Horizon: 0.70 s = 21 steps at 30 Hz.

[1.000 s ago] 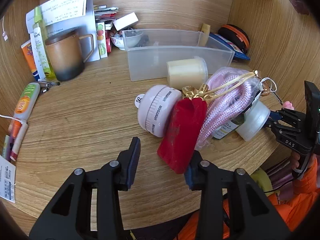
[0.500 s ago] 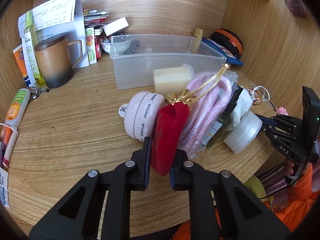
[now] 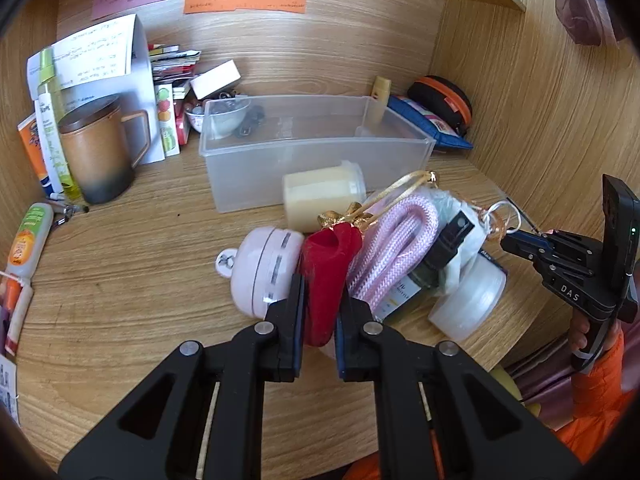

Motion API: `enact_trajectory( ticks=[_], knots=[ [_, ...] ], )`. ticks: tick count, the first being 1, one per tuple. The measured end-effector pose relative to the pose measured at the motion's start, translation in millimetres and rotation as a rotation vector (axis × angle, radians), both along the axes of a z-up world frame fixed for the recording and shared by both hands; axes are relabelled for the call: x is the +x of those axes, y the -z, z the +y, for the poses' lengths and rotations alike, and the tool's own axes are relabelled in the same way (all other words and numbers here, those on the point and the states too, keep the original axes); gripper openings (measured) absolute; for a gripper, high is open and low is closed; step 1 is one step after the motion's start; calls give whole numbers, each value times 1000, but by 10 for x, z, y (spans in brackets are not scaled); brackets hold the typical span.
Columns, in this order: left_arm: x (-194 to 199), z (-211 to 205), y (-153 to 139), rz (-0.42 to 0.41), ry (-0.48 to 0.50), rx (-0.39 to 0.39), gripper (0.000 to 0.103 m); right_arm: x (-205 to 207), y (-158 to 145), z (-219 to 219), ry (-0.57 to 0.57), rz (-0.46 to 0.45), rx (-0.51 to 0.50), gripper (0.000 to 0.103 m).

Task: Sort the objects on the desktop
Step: 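Close the right gripper on the blue Max staple box while the left gripper approaches the pink timer, then lift the staple box with the right gripper while the left gripper grasps the pink timer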

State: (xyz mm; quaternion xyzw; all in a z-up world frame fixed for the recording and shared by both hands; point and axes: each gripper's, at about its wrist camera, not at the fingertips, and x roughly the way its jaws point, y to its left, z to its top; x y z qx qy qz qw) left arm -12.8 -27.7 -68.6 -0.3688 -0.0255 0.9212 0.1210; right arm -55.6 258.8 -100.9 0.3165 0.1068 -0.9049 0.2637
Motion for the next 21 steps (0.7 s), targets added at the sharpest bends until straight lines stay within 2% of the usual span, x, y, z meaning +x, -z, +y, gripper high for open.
enact_trajectory(
  ticks=[6, 12, 14, 17, 20, 21],
  knots=[
    [-192, 100, 22, -4, 10, 1, 11, -42, -43, 33, 0, 10, 12, 9],
    [-354, 164, 45, -9, 13, 1, 13, -48, 39, 47, -20, -57, 4, 10],
    [-394, 189, 58, -11, 15, -6, 15, -33, 89, 24, -28, -60, 28, 10],
    [-430, 199, 57, -12, 18, 4, 25, -41, 167, -11, -44, -103, 40, 12],
    [-462, 203, 59, -10, 12, 14, 37, -24, 202, -19, -53, -99, 45, 27],
    [-470, 207, 62, -8, 9, 16, 40, -19, 205, -30, -55, -97, 50, 35]
  ],
)
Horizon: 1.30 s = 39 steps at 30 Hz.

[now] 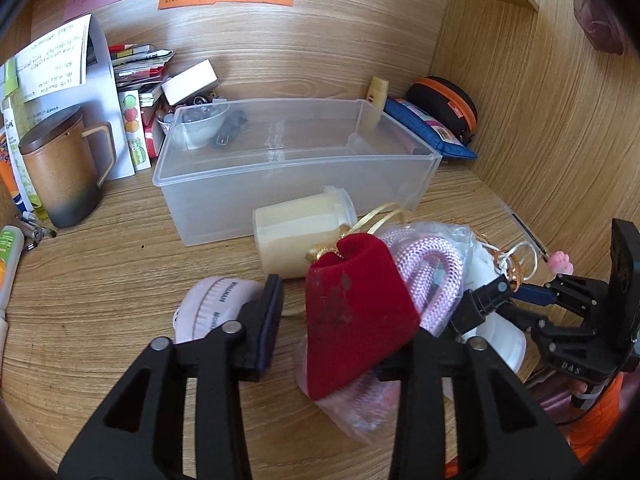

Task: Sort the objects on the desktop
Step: 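Lift the staple box with the right gripper while the left gripper grasps the pink timer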

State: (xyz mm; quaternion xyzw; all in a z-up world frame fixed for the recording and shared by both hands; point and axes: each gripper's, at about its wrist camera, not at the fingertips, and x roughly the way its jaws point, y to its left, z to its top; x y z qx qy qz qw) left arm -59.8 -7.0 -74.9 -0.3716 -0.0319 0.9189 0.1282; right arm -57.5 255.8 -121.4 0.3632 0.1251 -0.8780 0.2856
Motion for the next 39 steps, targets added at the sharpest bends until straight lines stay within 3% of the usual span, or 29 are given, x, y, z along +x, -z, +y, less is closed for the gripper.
enact_trajectory(
  ticks=[1, 13, 16, 24, 28, 33, 39],
  knots=[
    [-10, 3, 3, 0, 1, 4, 40, 5, 10, -11, -1, 4, 4, 39],
    [-112, 21, 41, 5, -10, 2, 40, -55, 84, -24, 9, 15, -6, 39],
    [-110, 2, 57, 0, -10, 7, 40, -66, 82, -20, -2, 16, -7, 34],
    [73, -36, 107, -12, 10, -60, 41, -66, 77, -13, -16, 17, -7, 32],
    [85, -122, 142, -23, -13, -67, 55, -77, 83, -10, -16, 19, -12, 32],
    [30, -165, 181, -38, -13, -42, 57, -89, 88, -21, -14, 26, -17, 25],
    [-34, -221, 102, -68, 0, 6, 58, -95, 83, -28, -18, 26, -16, 25]
  ],
)
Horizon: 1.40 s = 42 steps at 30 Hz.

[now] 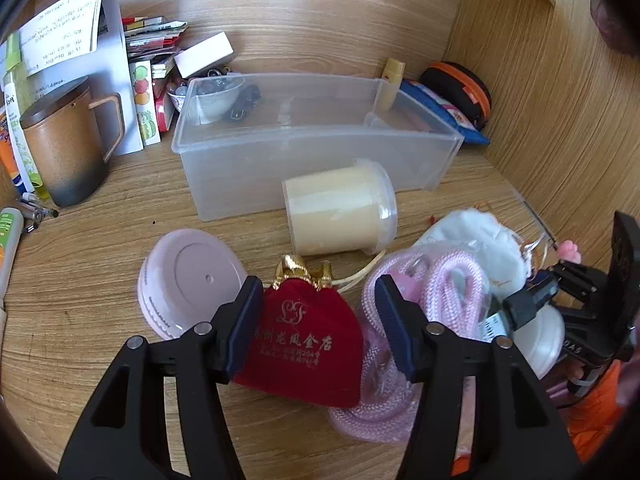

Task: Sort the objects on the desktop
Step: 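Lift the staple box with the right gripper while the left gripper grasps the pink timer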

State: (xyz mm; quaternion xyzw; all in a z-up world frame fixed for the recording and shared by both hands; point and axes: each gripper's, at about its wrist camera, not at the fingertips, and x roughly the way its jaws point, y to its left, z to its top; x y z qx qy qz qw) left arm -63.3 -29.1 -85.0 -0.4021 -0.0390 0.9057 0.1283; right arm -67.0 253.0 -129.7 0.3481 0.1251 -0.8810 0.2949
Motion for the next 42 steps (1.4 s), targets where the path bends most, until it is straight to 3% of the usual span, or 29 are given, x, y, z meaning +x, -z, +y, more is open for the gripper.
enact_trajectory(
  ticks=[6, 9, 13, 17, 27, 31, 38, 42],
  knots=[
    [87, -111, -332, 77, -30, -15, 58, -11, 3, -10, 1, 6, -1, 25],
    [124, -241, -388, 97, -89, -54, 67, -20, 6, -11, 0, 9, -4, 25],
    [125, -474, -266, 59, -159, -46, 70, -22, 7, -10, -4, 12, -5, 25],
    [47, -537, -44, -17, -169, -19, 70, -29, 7, -16, -4, 10, -2, 25],
    [-214, -466, 210, -48, -172, -37, 71, -77, -17, 57, 30, 9, 5, 25],
    [-260, -439, 220, -40, -163, -49, 60, -108, -58, 128, 58, 15, 9, 25],
    [-279, -423, 207, -26, -168, -66, 59, -193, -192, 223, 111, 40, 12, 25],
    [-233, -477, 117, 4, -179, -31, 49, -231, -311, 262, 129, 68, 7, 25]
  ],
)
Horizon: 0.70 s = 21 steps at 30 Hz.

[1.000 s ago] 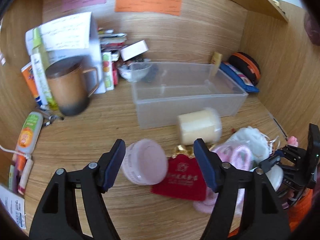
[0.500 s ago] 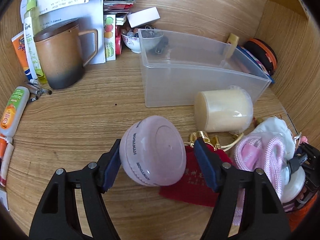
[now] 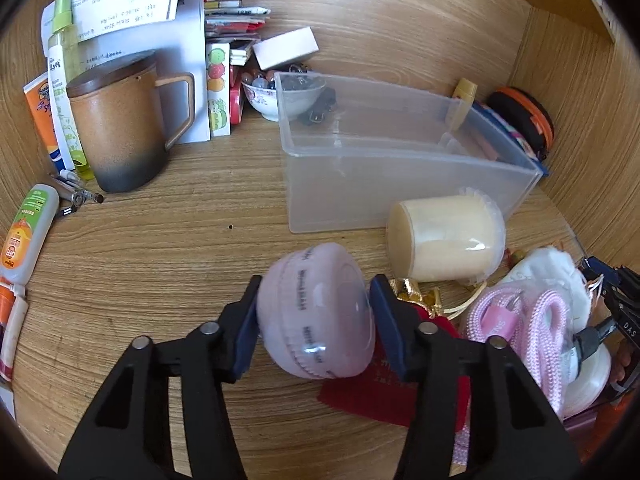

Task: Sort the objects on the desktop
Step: 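Lift the staple box with the right gripper while the left gripper grasps the pink timer, then carry the pink timer and staple box over the clear plastic box with both grippers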

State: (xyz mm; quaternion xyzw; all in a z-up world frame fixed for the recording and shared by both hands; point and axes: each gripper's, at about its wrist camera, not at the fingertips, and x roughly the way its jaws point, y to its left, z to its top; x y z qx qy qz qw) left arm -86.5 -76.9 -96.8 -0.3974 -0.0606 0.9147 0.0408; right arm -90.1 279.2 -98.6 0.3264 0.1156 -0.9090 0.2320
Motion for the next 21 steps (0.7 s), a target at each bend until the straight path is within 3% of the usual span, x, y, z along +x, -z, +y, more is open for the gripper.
enact_trajectory(
  ticks=[10, 14, 17, 21],
  knots=[
    [20, 25, -54, 22, 22, -23, 45, -45, -265, -153, -24, 64, 0, 25],
    [-42, 68, -2, -7, 40, -28, 45, -66, -305, -246, -44, 75, 12, 25],
    [-68, 138, 25, -4, 41, -64, 45, -93, -342, -311, -55, 79, 17, 25],
    [-76, 127, -13, 9, 35, -52, 40, -122, -413, -383, -68, 92, 21, 25]
  ],
)
